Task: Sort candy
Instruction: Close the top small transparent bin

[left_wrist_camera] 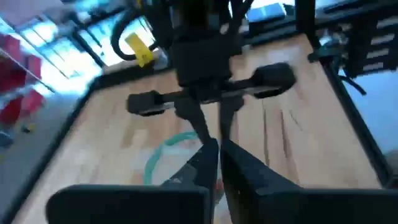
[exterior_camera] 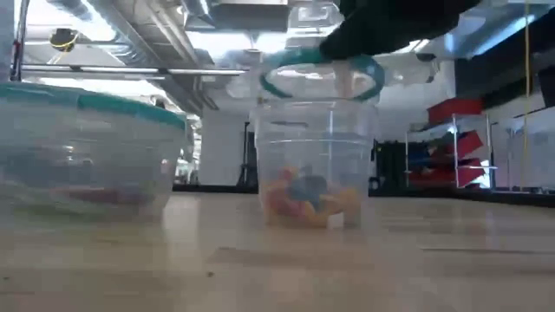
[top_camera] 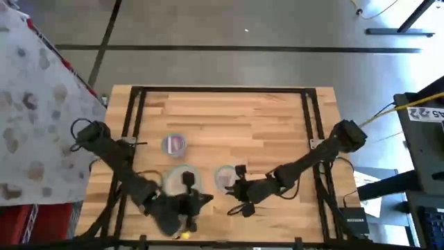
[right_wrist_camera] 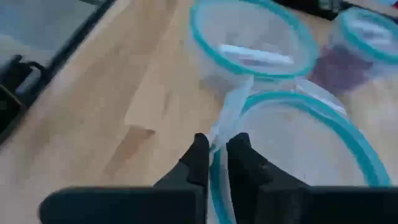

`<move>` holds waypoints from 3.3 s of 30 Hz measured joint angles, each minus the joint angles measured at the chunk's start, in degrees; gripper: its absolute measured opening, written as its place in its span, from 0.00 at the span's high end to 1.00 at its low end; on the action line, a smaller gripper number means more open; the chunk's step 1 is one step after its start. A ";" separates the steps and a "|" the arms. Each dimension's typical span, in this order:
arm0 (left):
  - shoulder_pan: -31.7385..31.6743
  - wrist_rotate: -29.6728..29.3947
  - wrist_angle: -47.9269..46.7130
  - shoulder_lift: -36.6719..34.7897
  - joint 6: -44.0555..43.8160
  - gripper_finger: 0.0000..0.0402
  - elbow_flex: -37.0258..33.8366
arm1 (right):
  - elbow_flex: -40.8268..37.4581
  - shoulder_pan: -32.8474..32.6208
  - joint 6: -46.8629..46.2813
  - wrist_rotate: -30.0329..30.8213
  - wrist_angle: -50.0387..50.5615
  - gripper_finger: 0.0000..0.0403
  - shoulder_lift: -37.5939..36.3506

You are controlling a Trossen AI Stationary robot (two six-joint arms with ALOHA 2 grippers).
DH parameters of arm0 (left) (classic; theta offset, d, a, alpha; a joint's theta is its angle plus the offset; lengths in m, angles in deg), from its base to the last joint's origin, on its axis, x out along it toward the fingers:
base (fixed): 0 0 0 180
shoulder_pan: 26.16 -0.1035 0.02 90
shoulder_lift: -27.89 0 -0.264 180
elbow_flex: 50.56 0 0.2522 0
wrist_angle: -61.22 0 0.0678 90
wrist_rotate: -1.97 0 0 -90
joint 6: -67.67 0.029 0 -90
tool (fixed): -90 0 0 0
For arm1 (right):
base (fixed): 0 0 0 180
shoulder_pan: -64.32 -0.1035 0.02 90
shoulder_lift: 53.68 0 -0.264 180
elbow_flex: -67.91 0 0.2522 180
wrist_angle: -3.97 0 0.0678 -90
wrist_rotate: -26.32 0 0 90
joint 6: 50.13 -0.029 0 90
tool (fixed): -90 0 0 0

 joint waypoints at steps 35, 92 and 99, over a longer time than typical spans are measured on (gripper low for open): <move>-13.07 26.91 -2.88 7.72 1.26 0.99 -0.42 | 0.10 1.45 -1.15 -6.67 2.83 0.93 0.27; -11.75 27.97 -3.16 13.74 -4.73 0.99 -0.11 | 1.11 1.03 -0.07 -14.55 3.57 0.73 1.58; -11.80 28.25 -2.86 13.88 -5.12 0.99 -0.15 | 0.94 0.92 -4.05 -21.12 9.18 0.57 -4.53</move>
